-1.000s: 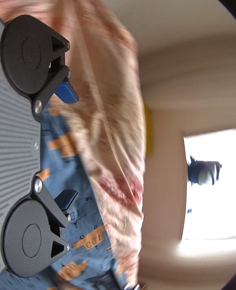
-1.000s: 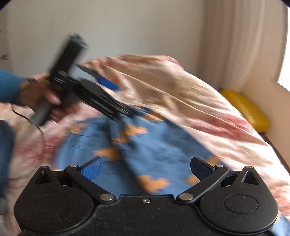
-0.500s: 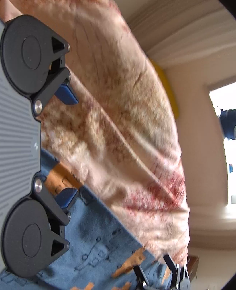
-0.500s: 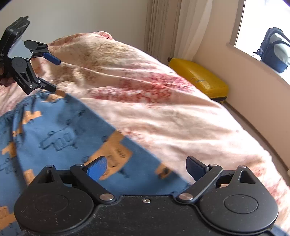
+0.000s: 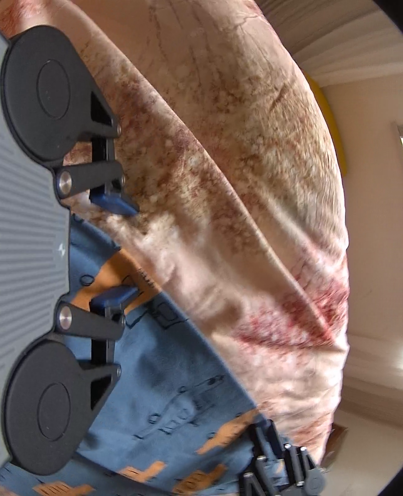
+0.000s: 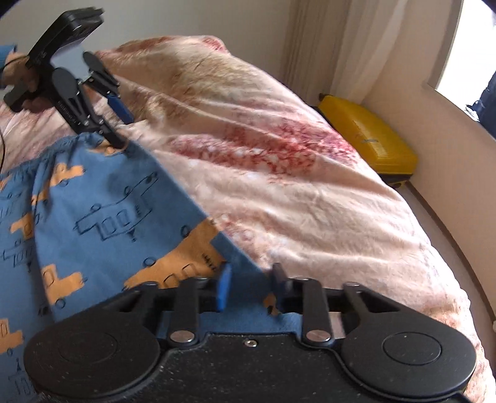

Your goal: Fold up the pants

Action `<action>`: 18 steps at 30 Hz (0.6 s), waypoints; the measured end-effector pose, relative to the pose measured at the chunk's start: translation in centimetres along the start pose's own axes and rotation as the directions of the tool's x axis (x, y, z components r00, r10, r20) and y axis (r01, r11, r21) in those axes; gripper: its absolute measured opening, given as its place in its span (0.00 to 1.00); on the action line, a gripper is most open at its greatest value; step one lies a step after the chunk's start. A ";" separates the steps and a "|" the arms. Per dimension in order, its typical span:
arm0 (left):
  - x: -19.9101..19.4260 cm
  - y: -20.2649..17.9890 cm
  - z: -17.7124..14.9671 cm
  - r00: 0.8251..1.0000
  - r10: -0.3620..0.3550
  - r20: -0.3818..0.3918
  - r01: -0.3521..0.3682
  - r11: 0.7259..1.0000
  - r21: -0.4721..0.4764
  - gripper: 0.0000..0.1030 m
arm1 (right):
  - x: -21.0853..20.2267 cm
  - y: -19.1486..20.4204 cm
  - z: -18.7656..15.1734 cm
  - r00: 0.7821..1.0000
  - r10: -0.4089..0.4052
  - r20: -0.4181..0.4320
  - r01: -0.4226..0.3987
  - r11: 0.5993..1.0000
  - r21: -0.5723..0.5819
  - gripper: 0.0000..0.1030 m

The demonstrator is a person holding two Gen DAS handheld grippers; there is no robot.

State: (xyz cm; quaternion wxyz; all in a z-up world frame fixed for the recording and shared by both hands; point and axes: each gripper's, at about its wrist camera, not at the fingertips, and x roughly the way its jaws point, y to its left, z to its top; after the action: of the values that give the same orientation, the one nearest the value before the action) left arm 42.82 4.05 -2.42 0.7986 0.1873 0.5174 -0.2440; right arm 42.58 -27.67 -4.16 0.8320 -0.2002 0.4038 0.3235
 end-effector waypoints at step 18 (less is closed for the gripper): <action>-6.9 -3.3 0.2 0.879 0.385 0.281 -0.395 0.919 -0.022 0.00 | -2.2 3.0 3.7 0.896 -0.360 0.261 0.369 0.929 0.015 0.01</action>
State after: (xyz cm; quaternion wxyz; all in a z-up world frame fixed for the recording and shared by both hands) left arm 38.67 2.66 3.89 0.8927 0.2653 0.3467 -0.1116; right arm 41.46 -24.22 -0.43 0.9198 -0.2427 0.2411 0.1924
